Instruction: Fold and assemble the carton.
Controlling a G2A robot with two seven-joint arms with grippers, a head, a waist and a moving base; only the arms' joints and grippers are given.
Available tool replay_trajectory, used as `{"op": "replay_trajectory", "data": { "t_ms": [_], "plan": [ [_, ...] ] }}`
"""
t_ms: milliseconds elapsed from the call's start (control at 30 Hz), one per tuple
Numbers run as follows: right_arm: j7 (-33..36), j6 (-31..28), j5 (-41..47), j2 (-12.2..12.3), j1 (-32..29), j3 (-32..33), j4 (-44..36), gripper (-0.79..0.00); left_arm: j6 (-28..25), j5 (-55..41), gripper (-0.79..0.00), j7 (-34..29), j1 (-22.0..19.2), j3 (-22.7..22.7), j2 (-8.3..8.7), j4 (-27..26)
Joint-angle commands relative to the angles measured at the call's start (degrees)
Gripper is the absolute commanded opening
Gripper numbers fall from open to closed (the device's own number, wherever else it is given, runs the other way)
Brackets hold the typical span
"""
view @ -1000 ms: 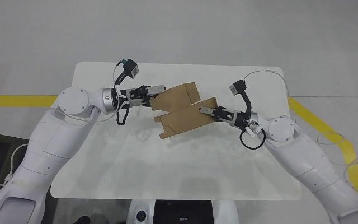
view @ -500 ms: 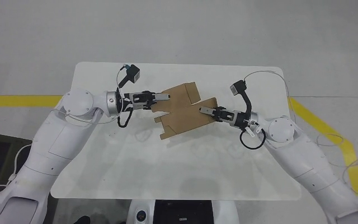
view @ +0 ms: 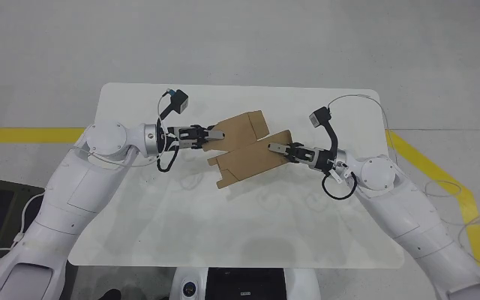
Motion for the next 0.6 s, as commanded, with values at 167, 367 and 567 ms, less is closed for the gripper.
{"op": "replay_trajectory", "data": {
  "t_ms": [167,367,567],
  "plan": [
    [0.3,0.4,-0.8,-0.4,-0.5,1.0,0.0,-0.785,0.2,-0.3,-0.554,-1.1,0.4,-1.0,-0.05,-0.5],
    [0.5,0.8,-1.5,-0.7,-0.8,1.7,0.0,-0.785,0.3,-0.4,-0.751,-1.7,0.9,-1.8,-0.07,-0.9],
    [0.7,0.9,-2.0,-1.1,-1.2,2.4,-0.1,-0.785,0.3,-0.2,-0.785,-2.2,1.2,-2.3,-0.15,-0.9]
  ]
}}
